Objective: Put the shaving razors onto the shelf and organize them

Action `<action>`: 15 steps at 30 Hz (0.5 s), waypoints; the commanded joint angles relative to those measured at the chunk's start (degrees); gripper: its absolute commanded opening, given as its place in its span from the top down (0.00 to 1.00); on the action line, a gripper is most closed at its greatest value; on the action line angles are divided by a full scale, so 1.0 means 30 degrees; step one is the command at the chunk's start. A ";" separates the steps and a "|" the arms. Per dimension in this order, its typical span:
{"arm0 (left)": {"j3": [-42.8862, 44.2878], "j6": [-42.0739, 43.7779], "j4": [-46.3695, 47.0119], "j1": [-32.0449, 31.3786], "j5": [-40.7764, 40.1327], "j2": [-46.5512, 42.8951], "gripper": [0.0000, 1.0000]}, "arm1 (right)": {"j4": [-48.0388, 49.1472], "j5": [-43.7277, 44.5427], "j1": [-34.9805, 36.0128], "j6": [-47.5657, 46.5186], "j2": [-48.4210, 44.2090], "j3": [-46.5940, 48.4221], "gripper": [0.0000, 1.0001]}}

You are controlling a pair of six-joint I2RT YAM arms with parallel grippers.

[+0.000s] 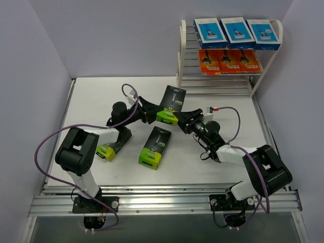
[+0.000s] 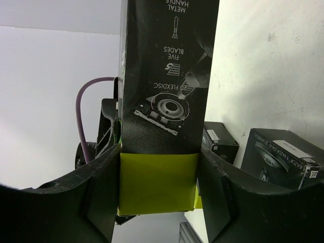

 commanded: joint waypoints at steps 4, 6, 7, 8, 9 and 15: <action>0.1686 0.0360 0.0663 -0.0258 0.1678 -0.0156 0.13 | 0.4235 -0.3380 -0.0051 -0.0888 -0.0049 0.0736 1.00; 0.1950 0.0740 0.0309 -0.0258 0.1971 0.0107 0.06 | 0.4527 -0.3675 -0.0139 -0.0859 0.0068 0.0678 1.00; 0.2008 0.0887 -0.0128 -0.0258 0.2031 0.0167 0.06 | 0.4586 -0.3763 -0.0197 -0.0830 0.0069 0.0648 1.00; 0.2212 0.1063 -0.0422 -0.0258 0.2118 0.0225 0.06 | 0.4819 -0.3938 -0.0256 -0.0771 0.0069 0.0590 1.00; 0.2301 0.1413 -0.0657 -0.0258 0.2206 0.0313 0.06 | 0.4908 -0.4056 -0.0314 -0.0771 0.0040 0.0560 1.00; 0.2799 0.3081 -0.2679 -0.0258 0.2237 0.0023 0.06 | 0.5375 -0.6040 -0.0928 -0.0596 -0.0020 0.0531 1.00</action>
